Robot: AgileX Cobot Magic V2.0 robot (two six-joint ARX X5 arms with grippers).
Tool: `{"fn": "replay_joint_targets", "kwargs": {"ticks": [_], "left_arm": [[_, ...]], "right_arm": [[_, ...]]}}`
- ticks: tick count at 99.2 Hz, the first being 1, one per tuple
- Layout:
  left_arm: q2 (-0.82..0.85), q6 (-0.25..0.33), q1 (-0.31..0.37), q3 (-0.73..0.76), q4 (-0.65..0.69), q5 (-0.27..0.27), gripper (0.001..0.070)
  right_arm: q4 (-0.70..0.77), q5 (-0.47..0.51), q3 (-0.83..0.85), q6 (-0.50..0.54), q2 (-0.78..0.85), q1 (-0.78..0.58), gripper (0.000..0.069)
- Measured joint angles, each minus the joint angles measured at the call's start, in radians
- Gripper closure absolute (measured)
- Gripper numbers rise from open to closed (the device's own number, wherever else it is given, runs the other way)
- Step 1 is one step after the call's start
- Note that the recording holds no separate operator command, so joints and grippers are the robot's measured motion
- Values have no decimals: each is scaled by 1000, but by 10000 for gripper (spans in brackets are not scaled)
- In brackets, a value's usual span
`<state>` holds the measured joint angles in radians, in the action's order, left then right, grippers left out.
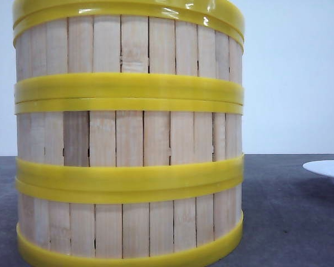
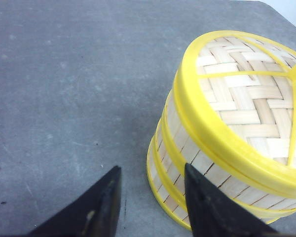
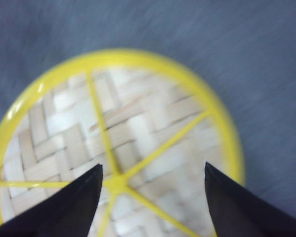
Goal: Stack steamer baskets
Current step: 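Open the right gripper and withdraw it from the lid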
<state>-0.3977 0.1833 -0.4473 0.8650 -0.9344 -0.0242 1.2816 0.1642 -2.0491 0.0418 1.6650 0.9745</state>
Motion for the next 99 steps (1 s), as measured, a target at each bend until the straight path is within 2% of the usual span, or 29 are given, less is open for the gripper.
{"fn": "replay_joint_targets", "kwargs": {"ticks": [17, 35, 51, 68, 99], "left_arm": [[0, 0, 0, 0, 1, 0, 478], [0, 0, 0, 0, 31, 0, 478], [14, 0, 0, 0, 59, 0, 478], [53, -1, 0, 0, 106, 0, 478], [105, -7, 0, -11, 99, 0, 478]], "right_arm": [[-27, 124, -100, -9, -130, 0, 292], [-24, 293, -101, -12, -272, 0, 292], [-14, 370, -48, -12, -382, 0, 292], [-41, 390, 161, 3, -549, -28, 292], [-247, 415, 781, 117, -903, -47, 292]]}}
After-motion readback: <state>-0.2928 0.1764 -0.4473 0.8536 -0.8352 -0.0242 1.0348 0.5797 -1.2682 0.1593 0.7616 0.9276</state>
